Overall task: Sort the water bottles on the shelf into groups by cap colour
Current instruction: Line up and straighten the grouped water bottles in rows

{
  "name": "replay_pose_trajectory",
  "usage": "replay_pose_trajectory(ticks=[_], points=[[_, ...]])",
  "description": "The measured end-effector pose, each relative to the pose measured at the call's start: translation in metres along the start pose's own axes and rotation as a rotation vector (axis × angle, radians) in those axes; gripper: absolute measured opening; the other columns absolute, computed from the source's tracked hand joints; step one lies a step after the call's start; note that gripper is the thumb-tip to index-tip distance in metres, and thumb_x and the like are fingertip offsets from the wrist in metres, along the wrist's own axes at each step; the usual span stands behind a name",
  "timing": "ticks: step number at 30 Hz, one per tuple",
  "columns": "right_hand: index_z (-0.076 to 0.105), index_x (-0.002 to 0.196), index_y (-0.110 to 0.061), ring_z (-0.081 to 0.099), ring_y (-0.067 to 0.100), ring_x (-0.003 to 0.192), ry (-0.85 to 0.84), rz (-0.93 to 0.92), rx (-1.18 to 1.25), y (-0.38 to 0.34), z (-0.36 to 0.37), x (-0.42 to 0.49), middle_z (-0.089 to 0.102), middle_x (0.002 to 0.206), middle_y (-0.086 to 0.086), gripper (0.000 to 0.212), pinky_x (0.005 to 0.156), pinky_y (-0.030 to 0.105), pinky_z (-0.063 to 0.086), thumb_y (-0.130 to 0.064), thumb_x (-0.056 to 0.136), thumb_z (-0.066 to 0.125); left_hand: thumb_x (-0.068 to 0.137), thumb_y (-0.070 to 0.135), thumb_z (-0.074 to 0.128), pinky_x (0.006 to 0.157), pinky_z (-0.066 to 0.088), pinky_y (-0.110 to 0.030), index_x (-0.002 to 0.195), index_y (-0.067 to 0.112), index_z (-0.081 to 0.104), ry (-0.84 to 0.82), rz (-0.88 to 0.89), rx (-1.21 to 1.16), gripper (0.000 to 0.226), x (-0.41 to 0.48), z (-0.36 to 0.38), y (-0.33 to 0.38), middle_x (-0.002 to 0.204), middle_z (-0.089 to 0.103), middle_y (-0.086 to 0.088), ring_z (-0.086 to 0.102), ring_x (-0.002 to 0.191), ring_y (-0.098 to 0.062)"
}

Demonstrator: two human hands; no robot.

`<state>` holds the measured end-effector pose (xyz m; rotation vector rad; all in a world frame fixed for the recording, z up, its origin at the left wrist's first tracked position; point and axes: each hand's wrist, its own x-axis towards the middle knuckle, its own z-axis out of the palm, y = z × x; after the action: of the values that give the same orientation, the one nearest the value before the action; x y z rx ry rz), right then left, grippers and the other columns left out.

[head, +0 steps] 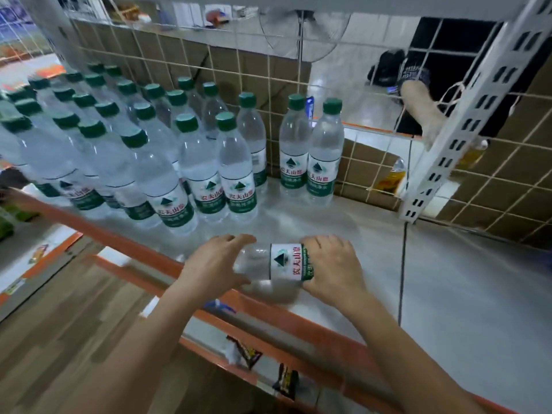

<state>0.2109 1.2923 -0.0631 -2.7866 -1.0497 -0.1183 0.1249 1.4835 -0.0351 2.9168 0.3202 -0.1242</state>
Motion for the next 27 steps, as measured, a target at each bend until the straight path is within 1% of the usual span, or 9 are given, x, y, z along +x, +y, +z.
replay_pose_trajectory(ticks=[2,4,8,11,15,20,24,26,27], points=[[0.051,0.122,-0.024,0.051,0.022,0.104,0.084,0.063,0.097,0.000,0.004,0.007,0.057,0.112,-0.001,0.060,0.087,0.032,0.033,-0.041,0.069,0.070,0.074,0.039,0.075,0.094,0.045,-0.036,0.138,0.035,0.036,0.078,0.028,-0.061,0.076,0.003,-0.004,-0.012,0.134,0.050,0.002,0.048,0.119,-0.021],[0.055,0.118,-0.020,0.054,0.025,0.100,0.159,0.146,0.214,-0.004,0.010,0.018,0.060,0.106,0.002,0.061,0.079,0.032,0.033,-0.034,0.062,0.075,0.073,0.033,0.078,0.101,0.040,-0.037,0.137,0.028,0.042,0.275,0.093,-0.202,0.074,0.005,-0.006,-0.022,0.137,0.047,-0.001,0.046,0.122,-0.020],[0.057,0.112,-0.012,0.057,0.030,0.096,0.273,0.282,0.461,-0.022,0.019,0.045,0.062,0.102,0.009,0.067,0.079,0.039,0.044,-0.029,0.054,0.087,0.076,0.015,0.074,0.095,0.035,-0.023,0.133,0.014,0.044,0.671,0.095,-0.482,0.065,0.005,-0.018,-0.031,0.135,0.041,-0.009,0.038,0.111,-0.006],[0.051,0.107,-0.020,0.057,0.023,0.103,0.306,0.336,0.908,-0.040,0.025,0.065,0.060,0.108,0.004,0.056,0.083,0.043,0.048,-0.017,0.063,0.085,0.083,0.019,0.067,0.093,0.030,-0.015,0.136,0.016,0.041,0.583,0.077,-0.484,0.059,0.005,-0.022,-0.038,0.130,0.047,-0.002,0.040,0.109,-0.002],[0.038,0.125,-0.011,0.056,0.019,0.109,0.307,0.455,1.250,-0.056,0.040,0.083,0.056,0.118,0.003,0.065,0.089,0.039,0.049,-0.010,0.073,0.078,0.088,0.026,0.061,0.097,0.036,-0.024,0.137,0.021,0.040,0.454,0.045,-0.459,0.053,0.007,-0.009,-0.048,0.133,0.050,0.001,0.047,0.121,-0.015],[0.039,0.122,-0.003,0.058,0.023,0.107,0.370,0.441,1.254,-0.050,0.048,0.094,0.057,0.118,0.011,0.071,0.089,0.041,0.050,-0.006,0.066,0.081,0.089,0.028,0.059,0.093,0.038,-0.023,0.132,0.022,0.046,0.405,0.003,-0.452,0.046,0.016,0.004,-0.058,0.129,0.054,0.002,0.052,0.115,-0.015],[0.039,0.114,-0.011,0.056,0.019,0.102,0.348,0.478,1.102,-0.059,0.038,0.093,0.054,0.104,-0.004,0.068,0.081,0.028,0.044,-0.008,0.064,0.084,0.088,0.026,0.058,0.093,0.043,-0.030,0.125,0.021,0.053,0.360,-0.012,-0.434,0.037,0.027,0.011,-0.058,0.125,0.057,0.002,0.054,0.112,-0.018],[0.044,0.118,-0.004,0.055,0.023,0.105,0.491,0.479,0.918,-0.065,0.032,0.082,0.054,0.110,0.005,0.073,0.086,0.026,0.045,-0.013,0.059,0.087,0.089,0.027,0.057,0.092,0.045,-0.033,0.124,0.023,0.054,0.365,-0.012,-0.407,0.035,0.032,0.011,-0.056,0.124,0.058,0.002,0.054,0.112,-0.018],[0.045,0.119,0.000,0.053,0.028,0.107,0.596,0.483,0.788,-0.067,0.031,0.075,0.053,0.112,0.012,0.074,0.090,0.032,0.045,-0.015,0.060,0.087,0.089,0.028,0.057,0.091,0.045,-0.034,0.123,0.024,0.055,0.375,-0.015,-0.394,0.035,0.034,0.011,-0.055,0.124,0.058,0.002,0.053,0.113,-0.018]])
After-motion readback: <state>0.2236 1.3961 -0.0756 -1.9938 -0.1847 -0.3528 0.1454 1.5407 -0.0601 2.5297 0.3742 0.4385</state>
